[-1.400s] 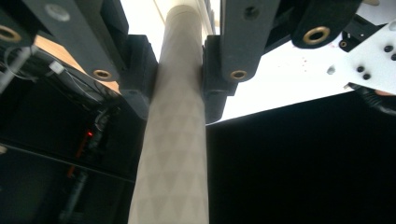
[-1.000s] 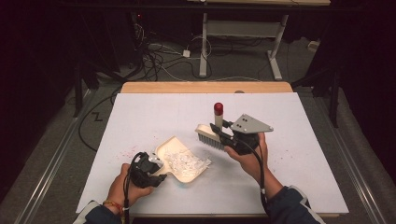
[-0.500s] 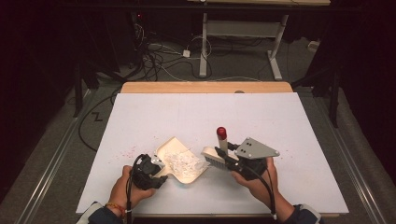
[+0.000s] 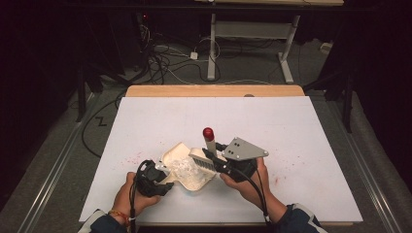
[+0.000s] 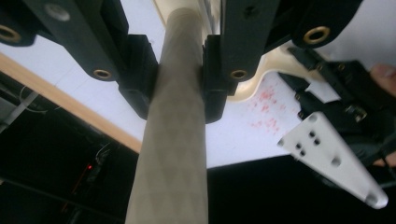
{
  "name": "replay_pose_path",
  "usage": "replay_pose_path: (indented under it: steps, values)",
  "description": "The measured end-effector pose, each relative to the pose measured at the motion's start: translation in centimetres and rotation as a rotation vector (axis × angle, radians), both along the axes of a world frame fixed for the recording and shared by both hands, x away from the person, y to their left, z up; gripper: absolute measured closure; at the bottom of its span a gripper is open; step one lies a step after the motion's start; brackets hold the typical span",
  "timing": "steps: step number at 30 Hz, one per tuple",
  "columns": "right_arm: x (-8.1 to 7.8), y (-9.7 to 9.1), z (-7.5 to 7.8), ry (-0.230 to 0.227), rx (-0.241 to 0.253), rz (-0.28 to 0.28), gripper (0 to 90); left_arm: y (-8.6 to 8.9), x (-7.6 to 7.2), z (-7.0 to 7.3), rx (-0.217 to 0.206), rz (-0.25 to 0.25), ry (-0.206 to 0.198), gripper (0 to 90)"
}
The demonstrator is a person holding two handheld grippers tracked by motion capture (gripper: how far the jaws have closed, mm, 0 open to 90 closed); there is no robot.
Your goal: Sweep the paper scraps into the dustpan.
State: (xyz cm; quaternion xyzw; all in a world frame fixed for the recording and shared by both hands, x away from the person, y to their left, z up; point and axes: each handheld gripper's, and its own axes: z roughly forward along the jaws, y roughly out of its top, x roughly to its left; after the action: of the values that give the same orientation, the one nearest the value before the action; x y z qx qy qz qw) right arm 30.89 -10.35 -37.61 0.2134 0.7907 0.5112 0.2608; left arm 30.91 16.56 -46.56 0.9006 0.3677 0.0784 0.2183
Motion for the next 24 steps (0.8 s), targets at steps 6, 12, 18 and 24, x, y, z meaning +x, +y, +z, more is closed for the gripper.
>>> replay_pose_path:
  steps: [6, 12, 18, 24]
  values:
    - [0.8, -1.6, 1.1, -0.004, 0.042, -0.020, 70.7, 0.3, -0.1, 0.0, 0.001, -0.005, 0.001, 63.1]
    - [1.6, -3.6, 0.7, -0.069, 0.014, -0.131, 70.7, 0.4, -0.1, 0.0, 0.003, -0.005, 0.002, 63.1]
    - [2.8, -4.6, -2.1, -0.051, -0.064, -0.241, 70.7, 0.4, -0.1, 0.0, 0.006, 0.000, 0.002, 63.1]
    - [1.2, -2.6, -2.8, 0.000, -0.062, -0.152, 70.8, 0.2, -0.2, 0.0, 0.016, 0.005, 0.002, 63.1]
